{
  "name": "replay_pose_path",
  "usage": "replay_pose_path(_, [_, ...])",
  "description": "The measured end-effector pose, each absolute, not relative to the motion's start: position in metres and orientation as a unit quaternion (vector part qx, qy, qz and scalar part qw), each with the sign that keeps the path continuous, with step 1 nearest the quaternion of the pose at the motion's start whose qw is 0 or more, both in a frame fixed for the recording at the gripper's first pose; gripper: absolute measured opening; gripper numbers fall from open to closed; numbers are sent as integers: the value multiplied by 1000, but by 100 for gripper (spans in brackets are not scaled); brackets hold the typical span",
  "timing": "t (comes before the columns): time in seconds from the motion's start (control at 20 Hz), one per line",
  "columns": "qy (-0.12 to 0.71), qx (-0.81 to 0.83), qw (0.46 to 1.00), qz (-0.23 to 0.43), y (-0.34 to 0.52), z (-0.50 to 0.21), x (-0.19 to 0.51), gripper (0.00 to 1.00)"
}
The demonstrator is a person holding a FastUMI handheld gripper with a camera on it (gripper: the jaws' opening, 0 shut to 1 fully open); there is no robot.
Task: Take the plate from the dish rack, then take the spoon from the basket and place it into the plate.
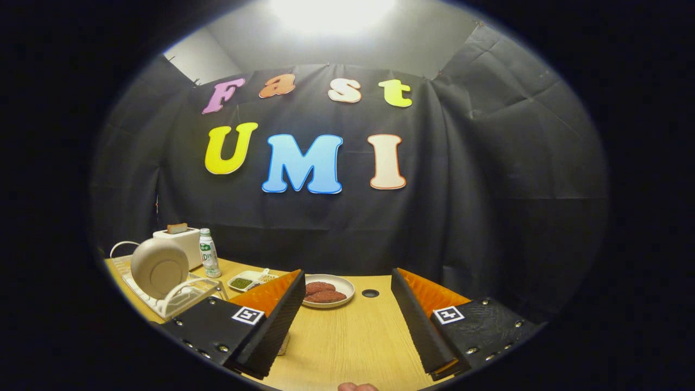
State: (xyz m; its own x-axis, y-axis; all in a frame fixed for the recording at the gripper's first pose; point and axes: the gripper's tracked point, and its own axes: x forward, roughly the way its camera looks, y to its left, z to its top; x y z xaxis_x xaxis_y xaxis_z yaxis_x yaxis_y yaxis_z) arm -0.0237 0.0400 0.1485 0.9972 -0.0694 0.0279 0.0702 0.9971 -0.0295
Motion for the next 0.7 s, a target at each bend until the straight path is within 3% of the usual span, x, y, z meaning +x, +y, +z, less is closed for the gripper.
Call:
replay_pose_path(0.35, [-37, -3, 998, -52, 93, 228, -39, 97])
replay_pose_path(0.7, [-39, -4, 999, -27, 143, 248, -25, 97])
